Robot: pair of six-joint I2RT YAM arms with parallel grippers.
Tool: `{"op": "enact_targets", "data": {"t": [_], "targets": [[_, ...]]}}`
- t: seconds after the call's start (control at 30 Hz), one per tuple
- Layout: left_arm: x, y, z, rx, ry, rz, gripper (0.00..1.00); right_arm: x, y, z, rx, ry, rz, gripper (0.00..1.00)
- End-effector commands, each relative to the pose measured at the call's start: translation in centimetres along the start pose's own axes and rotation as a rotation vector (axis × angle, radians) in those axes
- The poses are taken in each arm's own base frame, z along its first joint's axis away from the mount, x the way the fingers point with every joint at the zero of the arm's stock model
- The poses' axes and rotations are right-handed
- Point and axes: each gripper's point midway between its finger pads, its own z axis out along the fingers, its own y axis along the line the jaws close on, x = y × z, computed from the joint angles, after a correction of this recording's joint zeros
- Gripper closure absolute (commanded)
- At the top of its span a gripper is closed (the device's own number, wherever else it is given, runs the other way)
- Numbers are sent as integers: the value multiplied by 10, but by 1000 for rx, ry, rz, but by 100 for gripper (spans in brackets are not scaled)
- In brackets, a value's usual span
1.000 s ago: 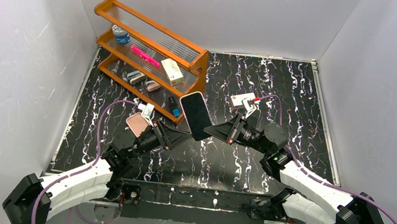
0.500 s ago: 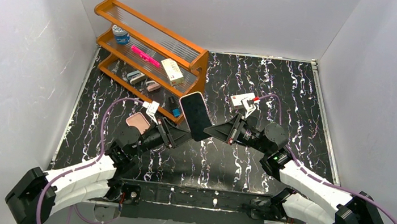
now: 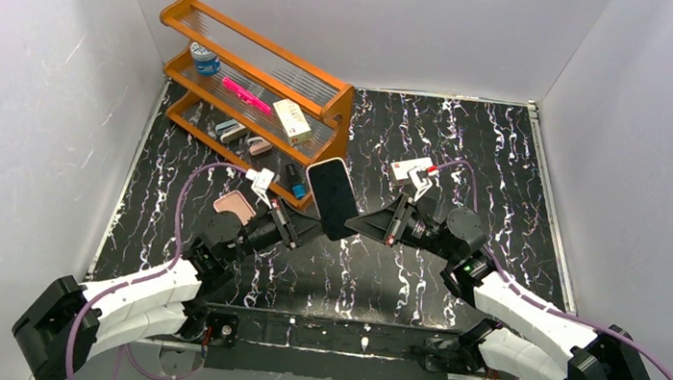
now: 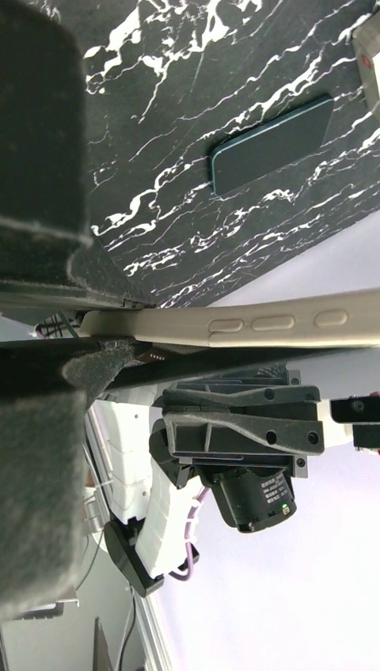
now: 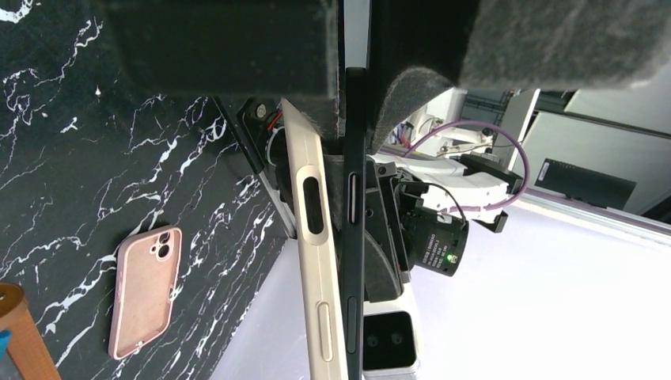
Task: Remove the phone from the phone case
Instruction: Remove the phone case from the phone, then place the phone case at the center of the board.
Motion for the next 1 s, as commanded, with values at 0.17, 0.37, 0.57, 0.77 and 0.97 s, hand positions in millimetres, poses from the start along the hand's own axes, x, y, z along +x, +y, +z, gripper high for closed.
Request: {"op": "enact_targets", "data": {"t": [0.17, 0.37, 0.57, 0.77, 0.97], "targets": [[-7, 89, -22, -392, -86, 112, 100, -6, 40, -6, -88, -3, -123, 99], [-15, 139, -64, -730, -110, 176, 100, -9, 29, -11, -8, -23, -160, 99], [-30, 146, -86, -879, -148, 190, 100, -17, 5, -18, 138, -53, -224, 99], [-47, 164, -130, -1113, -190, 165, 100, -24, -27, -30, 286, -96, -241, 99], [-71, 172, -171, -1257, -251, 111, 100, -29, -56, -36, 370, -110, -223, 99]]}}
